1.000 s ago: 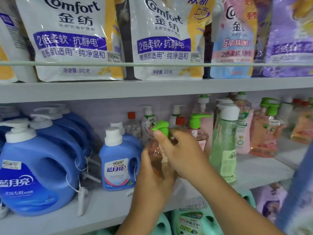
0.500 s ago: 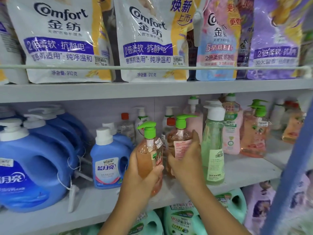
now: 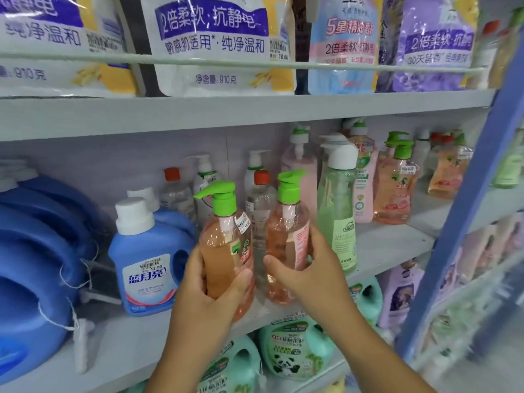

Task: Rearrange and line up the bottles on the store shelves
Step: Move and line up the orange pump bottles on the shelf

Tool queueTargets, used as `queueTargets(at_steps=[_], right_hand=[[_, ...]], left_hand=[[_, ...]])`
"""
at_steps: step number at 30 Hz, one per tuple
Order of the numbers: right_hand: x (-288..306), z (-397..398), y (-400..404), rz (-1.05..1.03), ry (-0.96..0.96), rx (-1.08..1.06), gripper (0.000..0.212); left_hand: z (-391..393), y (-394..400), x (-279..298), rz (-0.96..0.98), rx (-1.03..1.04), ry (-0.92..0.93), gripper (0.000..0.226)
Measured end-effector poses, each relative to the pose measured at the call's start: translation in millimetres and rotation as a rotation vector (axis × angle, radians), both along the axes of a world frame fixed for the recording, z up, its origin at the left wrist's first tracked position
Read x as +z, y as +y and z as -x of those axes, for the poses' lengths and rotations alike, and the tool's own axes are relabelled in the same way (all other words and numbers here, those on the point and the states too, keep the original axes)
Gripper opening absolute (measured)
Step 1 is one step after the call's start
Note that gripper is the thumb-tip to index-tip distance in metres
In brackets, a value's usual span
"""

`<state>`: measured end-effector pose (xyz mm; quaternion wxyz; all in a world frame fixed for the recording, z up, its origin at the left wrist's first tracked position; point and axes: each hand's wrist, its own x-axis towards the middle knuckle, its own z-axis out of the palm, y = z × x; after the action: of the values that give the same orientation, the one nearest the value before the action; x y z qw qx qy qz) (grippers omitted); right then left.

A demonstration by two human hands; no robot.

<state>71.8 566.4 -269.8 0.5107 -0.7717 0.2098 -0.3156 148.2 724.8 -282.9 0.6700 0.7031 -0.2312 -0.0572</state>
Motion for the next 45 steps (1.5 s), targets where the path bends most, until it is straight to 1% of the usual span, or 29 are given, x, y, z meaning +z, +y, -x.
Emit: queueTargets(at_steps=[3,5,8,11,12,13,14,15,16,17,18,21,23,24,27,28,30,35,37,40,41,45], right_hand=[[3.7,33.1,-3.1,-0.031,-0.023,-0.003,0.051],[5.9,58.0,-13.7,-0.055,-0.045,0.001,0.043],[13.0,92.4,-37.7,-0.074,-0.088,-0.001,0.038],[18.4,140.7,-77.3,-0.101,-0.127,-0.019,0.040],[19.5,158.1,-91.8,-0.105,-0.127,-0.030,0.044],[17.9,176.1,-109.1,-0.108,-0.127,-0.051,0.055],[16.2,195.3,-126.1,-0.112,-0.127,-0.071,0.065],[14.3,215.6,-143.6,-0.110,-0.125,-0.096,0.070],[11.3,235.6,-162.7,-0.104,-0.125,-0.120,0.069],[9.1,254.3,-181.3,-0.101,-0.119,-0.135,0.063],[8.9,272.2,-198.8,-0.108,-0.115,-0.150,0.054],[11.8,311.5,-245.9,-0.136,-0.105,-0.202,0.033],[14.9,324.3,-272.8,-0.149,-0.103,-0.229,0.028],[16.6,327.6,-285.0,-0.149,-0.106,-0.237,0.027],[16.0,328.2,-322.9,-0.149,-0.124,-0.257,0.026],[15.5,325.8,-335.2,-0.153,-0.140,-0.259,0.027],[13.4,318.2,-360.3,-0.163,-0.157,-0.258,0.029],[9.6,289.3,-423.8,-0.115,-0.140,-0.271,0.034],[12.5,278.6,-450.5,-0.077,-0.111,-0.245,0.034],[21.9,258.8,-490.2,-0.047,-0.090,-0.200,0.028],[24.0,250.7,-503.2,-0.033,-0.077,-0.187,0.026],[21.8,215.9,-554.4,0.012,-0.081,-0.118,0.023]], left_hand=[[13.2,-2.0,3.7,0.022,-0.038,-0.007,0.056],[28.6,-9.9,6.5,0.028,-0.087,-0.011,0.061],[54.9,-32.6,11.4,0.051,-0.146,0.001,0.062],[94.5,-76.7,15.6,0.063,-0.177,0.005,0.059],[109.6,-93.7,17.1,0.064,-0.182,0.009,0.059],[124.7,-112.6,17.3,0.064,-0.189,0.018,0.060],[139.3,-132.9,16.4,0.065,-0.197,0.028,0.063],[154.2,-154.2,15.0,0.061,-0.212,0.025,0.068],[168.8,-176.0,12.2,0.064,-0.226,0.023,0.076],[181.6,-196.0,9.9,0.071,-0.236,0.020,0.082],[194.7,-215.0,9.3,0.081,-0.240,0.017,0.083],[226.9,-263.8,12.4,0.109,-0.302,-0.002,0.056],[239.6,-291.3,15.3,0.110,-0.327,-0.007,0.056],[242.9,-305.2,15.6,0.115,-0.324,-0.003,0.058],[248.8,-349.9,16.2,0.128,-0.306,0.030,0.074],[249.5,-365.9,15.0,0.131,-0.298,0.035,0.074],[248.7,-398.0,10.0,0.131,-0.276,0.041,0.067],[231.3,-475.0,6.1,0.186,-0.229,0.066,0.068],[215.8,-505.0,11.7,0.195,-0.202,0.068,0.064],[188.4,-545.8,18.8,0.181,-0.118,0.045,0.044],[178.5,-558.5,19.0,0.176,-0.092,0.038,0.040],[140.5,-600.8,14.9,0.107,0.067,0.002,0.037]])
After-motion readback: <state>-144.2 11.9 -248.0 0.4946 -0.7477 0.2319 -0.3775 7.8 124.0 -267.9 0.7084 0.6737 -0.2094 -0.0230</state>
